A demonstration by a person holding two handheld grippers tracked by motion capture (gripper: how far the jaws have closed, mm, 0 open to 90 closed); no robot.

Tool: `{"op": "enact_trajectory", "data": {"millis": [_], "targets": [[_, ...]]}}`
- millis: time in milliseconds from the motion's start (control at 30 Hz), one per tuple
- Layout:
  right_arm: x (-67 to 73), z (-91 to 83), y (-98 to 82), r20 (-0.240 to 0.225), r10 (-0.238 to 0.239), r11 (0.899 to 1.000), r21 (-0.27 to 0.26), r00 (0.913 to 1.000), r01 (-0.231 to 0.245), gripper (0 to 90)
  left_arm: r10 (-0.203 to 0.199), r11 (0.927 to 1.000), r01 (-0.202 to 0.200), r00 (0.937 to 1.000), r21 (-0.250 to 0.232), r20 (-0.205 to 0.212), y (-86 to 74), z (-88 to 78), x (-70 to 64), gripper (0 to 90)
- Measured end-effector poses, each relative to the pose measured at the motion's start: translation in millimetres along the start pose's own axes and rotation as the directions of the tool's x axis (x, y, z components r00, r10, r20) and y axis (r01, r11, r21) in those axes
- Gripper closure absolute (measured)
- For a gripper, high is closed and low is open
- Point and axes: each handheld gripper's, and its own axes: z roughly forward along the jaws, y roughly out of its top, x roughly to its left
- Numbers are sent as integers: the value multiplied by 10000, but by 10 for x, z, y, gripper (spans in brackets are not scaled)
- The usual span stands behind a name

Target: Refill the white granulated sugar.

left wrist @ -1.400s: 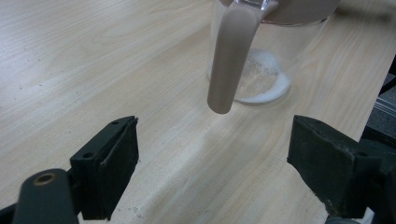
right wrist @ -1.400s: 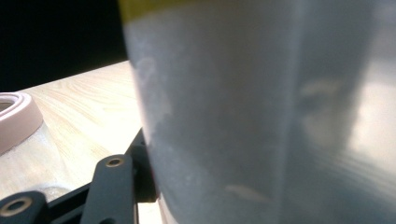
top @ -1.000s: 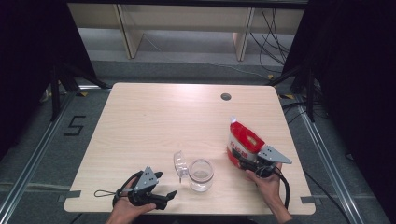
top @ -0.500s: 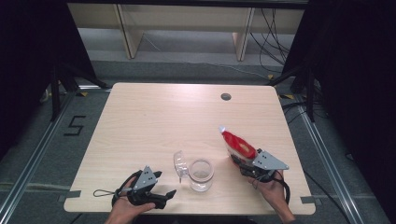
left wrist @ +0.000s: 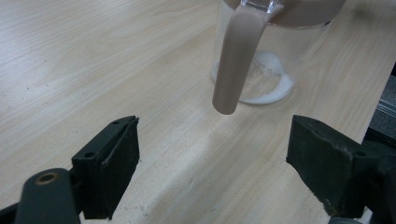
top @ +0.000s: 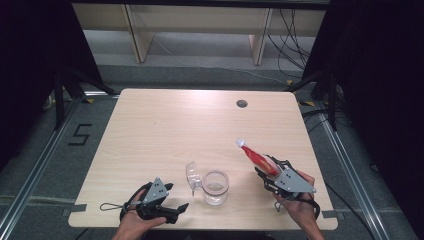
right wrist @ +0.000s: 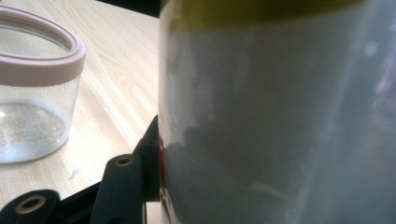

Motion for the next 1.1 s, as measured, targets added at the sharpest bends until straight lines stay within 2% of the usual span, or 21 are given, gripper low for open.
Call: {"op": "enact_trajectory", "data": {"millis": [33, 100, 167, 200, 267, 333, 367, 433, 467, 600, 633, 733, 767, 867, 900, 933, 967, 1000, 1033, 1067, 1100], "targets": [[-10, -11, 12, 111, -331, 9994, -45, 9994, 332, 493, 126, 9998, -124, 9998, 130, -167, 2, -3, 10, 167], [0, -75, 53, 163, -854, 9963, -45, 9962, 855, 493, -207, 9995, 206, 9998, -222, -54, -9, 16, -7, 166], [8, -99, 69, 122, -1055, 9944, 14, 9943, 1055, 494, -101, 9999, 100, 9999, -127, -87, -9, 10, 8, 166], [41, -128, 103, 163, -1729, 9849, 46, 9848, 1728, 494, -260, 9994, 259, 9997, -251, -38, -6, 11, -5, 166], [70, -147, 120, 82, -2000, 9798, 49, 9798, 1999, 494, -283, 9993, 282, 9996, -261, -36, -6, 14, -8, 166], [86, -156, 144, 158, -2730, 9619, 220, 9619, 2726, 494, -273, 9993, 272, 9996, -250, -36, -6, 15, -8, 166], [96, -163, 158, 175, -2898, 9568, 284, 9569, 2893, 495, -30, 10000, 30, 9999, -68, -125, -6, 6, 10, 166], [103, -170, 171, 215, -3070, 9515, 290, 9515, 3064, 495, -231, 9994, 231, 9997, -248, -32, -7, 14, -7, 166], [108, -176, 196, 287, -3566, 9339, 378, 9338, 3555, 495, -287, 9992, 286, 9996, -261, -25, -5, 13, -8, 165], [130, -194, 226, 278, -3934, 9189, 444, 9190, 3920, 495, -153, 9997, 152, 9999, -190, -63, -6, 8, 1, 165], [166, -207, 244, 312, -4298, 9018, 655, 9024, 4272, 496, -197, 9995, 196, 9998, -250, -14, -5, 10, -5, 165], [199, -215, 270, 385, -4843, 8734, 807, 8741, 4803, 496, -11, 10000, 11, 9999, -59, -115, -5, 7, 11, 165], [205, -220, 275, 358, -4913, 8692, 844, 8703, 4872, 496, -5, 10000, 5, 9999, 7, -136, -1, 2, 9, 165], [217, -204, 278, 499, -5348, 8435, 905, 8435, 5294, 497, -140, 9998, 139, 9999, -168, -47, -1, 5, -6, 165], [208, -200, 291, 475, -5722, 8188, 886, 8187, 5672, 497, -173, 9997, 172, 9998, -164, -50, -2, 7, -7, 165], [208, -200, 291, 475, -5722, 8188, 886, 8187, 5672, 497, -173, 9997, 172, 9998, -164, -50, -2, 7, -7, 165], [233, -200, 271, 466, -5591, 8272, 981, 8278, 5532, 497, -34, 10000, 34, 9999, -7, -157, -2, 5, 3, 165], [240, -196, 269, 449, -5626, 8247, 1015, 8255, 5564, 498, -34, 10000, 34, 9999, -7, -157, -2, 5, 3, 165], [232, -189, 283, 408, -5948, 8018, 1015, 8028, 5889, 498, 97, 9999, -95, 9998, 106, -161, 0, 1, 9, 165], [232, -189, 283, 408, -5948, 8018, 1015, 8028, 5889, 498, 97, 9999, -95, 9998, 106, -161, 0, 1, 9, 165], [261, -193, 272, 436, -5765, 8145, 1099, 8160, 5696, 498, 99, 9999, -97, 9998, 113, -166, 1, 0, 9, 165]]}}
